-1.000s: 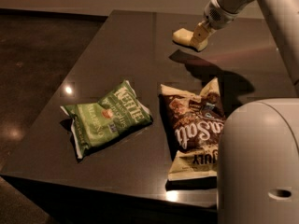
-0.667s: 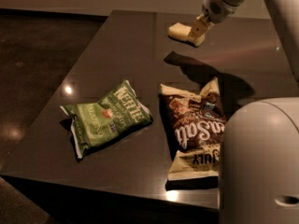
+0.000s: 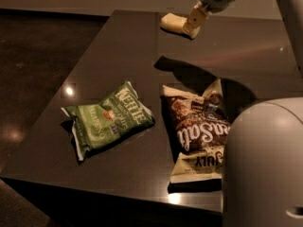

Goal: Pick sponge

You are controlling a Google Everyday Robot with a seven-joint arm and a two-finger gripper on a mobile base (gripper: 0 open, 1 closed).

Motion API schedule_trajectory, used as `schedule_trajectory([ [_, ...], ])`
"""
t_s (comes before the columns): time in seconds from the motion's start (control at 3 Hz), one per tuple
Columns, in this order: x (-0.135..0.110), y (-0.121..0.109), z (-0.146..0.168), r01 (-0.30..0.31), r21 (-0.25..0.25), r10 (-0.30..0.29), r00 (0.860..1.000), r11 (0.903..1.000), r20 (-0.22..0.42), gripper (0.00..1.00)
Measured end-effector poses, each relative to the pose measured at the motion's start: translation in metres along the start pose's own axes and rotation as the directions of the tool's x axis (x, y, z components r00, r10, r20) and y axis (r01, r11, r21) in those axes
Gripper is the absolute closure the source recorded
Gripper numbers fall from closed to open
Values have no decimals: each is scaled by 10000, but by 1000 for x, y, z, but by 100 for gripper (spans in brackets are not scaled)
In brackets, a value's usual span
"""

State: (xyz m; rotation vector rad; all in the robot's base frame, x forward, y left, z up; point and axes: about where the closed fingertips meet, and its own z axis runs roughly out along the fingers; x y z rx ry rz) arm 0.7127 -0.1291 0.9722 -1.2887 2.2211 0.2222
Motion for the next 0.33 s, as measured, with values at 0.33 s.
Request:
schedule_trajectory([
  [0.33, -1, 1, 0, 32, -27, -32, 10000, 10000, 28, 100],
])
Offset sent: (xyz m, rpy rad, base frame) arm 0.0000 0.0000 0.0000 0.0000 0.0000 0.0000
